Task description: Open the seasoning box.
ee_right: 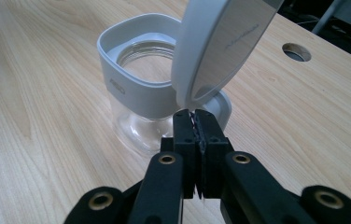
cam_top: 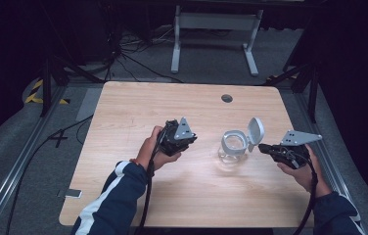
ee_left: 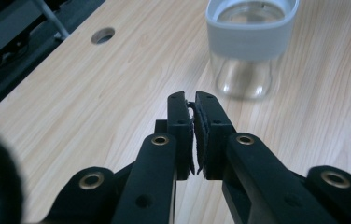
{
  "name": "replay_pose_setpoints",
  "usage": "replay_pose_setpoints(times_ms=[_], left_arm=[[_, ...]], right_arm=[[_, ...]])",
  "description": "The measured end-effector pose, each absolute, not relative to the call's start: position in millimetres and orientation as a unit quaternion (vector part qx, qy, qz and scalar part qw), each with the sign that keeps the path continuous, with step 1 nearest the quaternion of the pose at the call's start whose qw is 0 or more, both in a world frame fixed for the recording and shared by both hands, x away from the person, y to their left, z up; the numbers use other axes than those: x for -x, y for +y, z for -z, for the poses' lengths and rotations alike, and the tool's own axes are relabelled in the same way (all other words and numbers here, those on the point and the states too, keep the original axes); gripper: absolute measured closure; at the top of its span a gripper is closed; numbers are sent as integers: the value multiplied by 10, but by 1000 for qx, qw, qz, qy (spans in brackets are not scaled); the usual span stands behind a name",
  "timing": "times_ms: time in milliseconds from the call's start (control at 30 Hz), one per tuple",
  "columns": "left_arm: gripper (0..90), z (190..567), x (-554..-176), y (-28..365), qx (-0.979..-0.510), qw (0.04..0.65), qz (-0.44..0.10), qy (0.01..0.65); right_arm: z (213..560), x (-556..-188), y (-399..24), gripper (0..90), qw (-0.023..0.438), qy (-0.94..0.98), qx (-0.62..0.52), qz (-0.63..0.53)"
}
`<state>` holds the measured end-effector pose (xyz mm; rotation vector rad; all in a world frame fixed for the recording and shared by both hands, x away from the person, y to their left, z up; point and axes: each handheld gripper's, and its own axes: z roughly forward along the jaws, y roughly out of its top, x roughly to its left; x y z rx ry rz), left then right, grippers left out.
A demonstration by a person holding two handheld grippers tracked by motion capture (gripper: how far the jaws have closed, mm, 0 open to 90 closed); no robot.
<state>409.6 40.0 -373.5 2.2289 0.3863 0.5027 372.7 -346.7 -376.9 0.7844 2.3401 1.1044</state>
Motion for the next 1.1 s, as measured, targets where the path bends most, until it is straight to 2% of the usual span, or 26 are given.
replay_pose_setpoints(times_ms=[567,733,933,967,1033,1100], left_arm=[[790,4183,-3812,1254,-892,337,-207,217],[776,4275,-3737,1511,-887,335,-207,242],[708,4360,-3648,1739,-884,326,-214,260],[665,4372,-3635,1762,-885,321,-215,261],[646,4395,-3613,1807,-885,315,-218,264],[583,4421,-3599,1852,-885,311,-219,269]], right_arm=[[3863,-3539,-3491,850,219,860,-271,-372],[3912,-3479,-3553,837,221,863,-271,-364],[4013,-3401,-3655,749,224,863,-279,-357],[4041,-3375,-3692,704,225,861,-285,-357],[4055,-3360,-3717,685,225,859,-287,-358],[4090,-3321,-3779,643,226,856,-291,-363]])
